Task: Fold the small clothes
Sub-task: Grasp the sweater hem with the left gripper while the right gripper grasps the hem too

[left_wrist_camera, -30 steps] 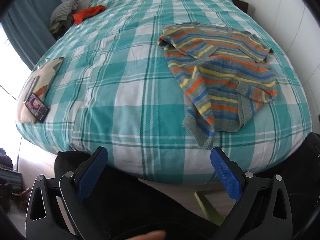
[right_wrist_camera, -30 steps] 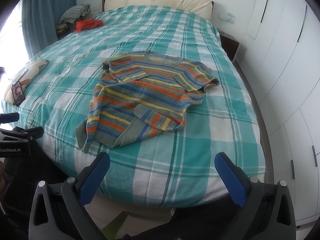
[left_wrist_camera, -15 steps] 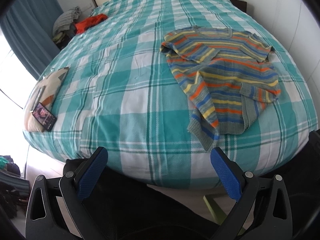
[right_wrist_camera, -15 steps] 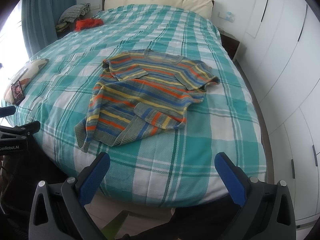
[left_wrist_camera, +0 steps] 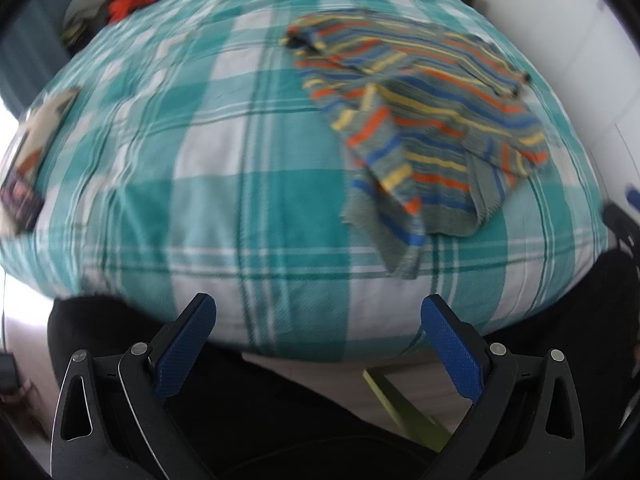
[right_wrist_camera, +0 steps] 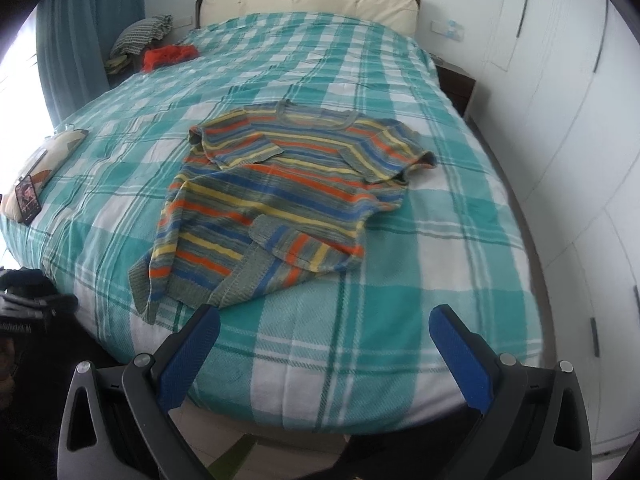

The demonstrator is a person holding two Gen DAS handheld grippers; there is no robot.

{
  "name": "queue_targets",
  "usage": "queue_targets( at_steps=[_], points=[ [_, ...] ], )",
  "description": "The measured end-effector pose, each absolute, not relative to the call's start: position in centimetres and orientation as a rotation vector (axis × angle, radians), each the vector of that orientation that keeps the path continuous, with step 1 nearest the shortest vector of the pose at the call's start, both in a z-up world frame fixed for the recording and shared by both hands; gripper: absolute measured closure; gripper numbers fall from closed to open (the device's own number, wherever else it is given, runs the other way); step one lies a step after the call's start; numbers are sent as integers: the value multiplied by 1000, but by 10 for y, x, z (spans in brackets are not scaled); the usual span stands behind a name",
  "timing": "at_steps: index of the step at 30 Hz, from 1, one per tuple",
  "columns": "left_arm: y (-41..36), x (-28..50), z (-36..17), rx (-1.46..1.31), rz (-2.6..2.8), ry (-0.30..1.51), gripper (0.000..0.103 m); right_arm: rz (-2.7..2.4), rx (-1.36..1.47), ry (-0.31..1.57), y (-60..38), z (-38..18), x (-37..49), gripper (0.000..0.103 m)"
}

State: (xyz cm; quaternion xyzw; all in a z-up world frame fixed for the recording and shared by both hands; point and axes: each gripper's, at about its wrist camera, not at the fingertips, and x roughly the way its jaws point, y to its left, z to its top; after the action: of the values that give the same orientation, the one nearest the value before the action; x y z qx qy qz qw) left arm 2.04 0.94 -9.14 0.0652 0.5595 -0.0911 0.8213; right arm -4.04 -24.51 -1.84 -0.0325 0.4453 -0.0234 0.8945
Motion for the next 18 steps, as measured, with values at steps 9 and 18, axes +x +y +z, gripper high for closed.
queue_targets(
  at_steps=[9,18],
  points=[
    [-63,54,-149,430,-294,1073,33,182,-248,1032,-212,-114,82,21],
    [-14,66,-122,126,-394,1171,93,291,-169,1004,-248,-76,62,94]
  ],
)
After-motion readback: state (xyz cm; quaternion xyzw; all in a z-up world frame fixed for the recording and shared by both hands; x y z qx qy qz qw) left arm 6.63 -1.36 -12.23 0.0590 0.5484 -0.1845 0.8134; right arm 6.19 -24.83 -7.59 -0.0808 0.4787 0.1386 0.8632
